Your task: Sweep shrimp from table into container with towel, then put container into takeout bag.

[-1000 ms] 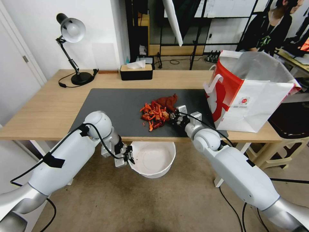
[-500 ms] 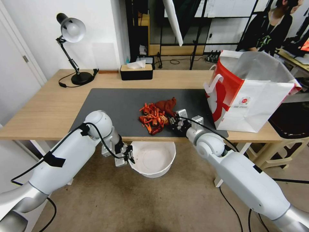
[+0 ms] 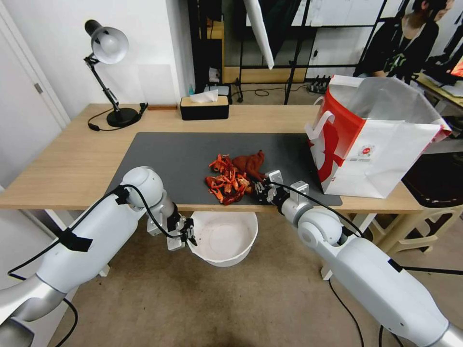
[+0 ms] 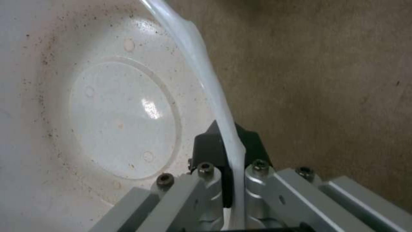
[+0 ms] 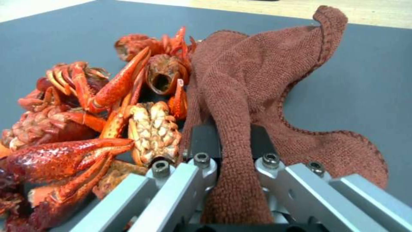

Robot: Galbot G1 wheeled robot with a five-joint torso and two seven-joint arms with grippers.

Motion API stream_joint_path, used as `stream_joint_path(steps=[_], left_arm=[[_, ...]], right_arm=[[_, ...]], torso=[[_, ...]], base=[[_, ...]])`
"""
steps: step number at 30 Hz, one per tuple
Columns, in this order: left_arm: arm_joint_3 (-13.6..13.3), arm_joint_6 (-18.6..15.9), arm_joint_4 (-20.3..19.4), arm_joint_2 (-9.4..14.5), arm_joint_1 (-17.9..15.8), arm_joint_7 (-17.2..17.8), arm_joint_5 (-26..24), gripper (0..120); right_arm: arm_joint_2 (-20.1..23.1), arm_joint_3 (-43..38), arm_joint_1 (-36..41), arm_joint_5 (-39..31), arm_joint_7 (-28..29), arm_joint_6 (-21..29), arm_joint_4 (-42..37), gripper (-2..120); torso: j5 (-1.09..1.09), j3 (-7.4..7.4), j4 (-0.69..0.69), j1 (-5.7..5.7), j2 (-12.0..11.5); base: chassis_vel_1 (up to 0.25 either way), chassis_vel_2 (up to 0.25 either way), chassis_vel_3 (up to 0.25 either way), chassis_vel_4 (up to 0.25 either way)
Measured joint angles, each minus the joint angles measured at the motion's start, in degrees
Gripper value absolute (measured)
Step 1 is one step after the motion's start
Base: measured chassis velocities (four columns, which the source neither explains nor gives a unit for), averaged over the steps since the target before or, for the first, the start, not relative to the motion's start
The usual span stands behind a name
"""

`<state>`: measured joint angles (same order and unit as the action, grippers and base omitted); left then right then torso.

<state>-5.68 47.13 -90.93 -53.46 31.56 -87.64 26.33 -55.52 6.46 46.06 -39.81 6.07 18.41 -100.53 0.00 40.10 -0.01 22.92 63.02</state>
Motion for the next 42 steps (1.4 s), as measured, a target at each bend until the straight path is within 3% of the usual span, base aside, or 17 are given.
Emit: stream_joint_path(steps=[14, 42], left_arm=[[0.0, 0.0, 0.1, -0.2, -0.3, 0.0, 0.0, 0], [-0.7, 0.0, 0.5, -1.4, -1.1, 0.0, 0.1, 0]], right_arm=[[1.5, -0.4, 3.1, 0.4, 0.5, 0.5, -3.6, 2], [0.2, -2.4, 10.2, 3.3, 1.8, 0.0, -8.9, 2]], torso=[[0.00, 0.00, 0.00, 0.00, 0.0], [0.00, 0.00, 0.01, 0.00, 0.0]], base=[[0.000, 0.000, 0.000, 0.000], [0.000, 0.000, 0.000, 0.000]])
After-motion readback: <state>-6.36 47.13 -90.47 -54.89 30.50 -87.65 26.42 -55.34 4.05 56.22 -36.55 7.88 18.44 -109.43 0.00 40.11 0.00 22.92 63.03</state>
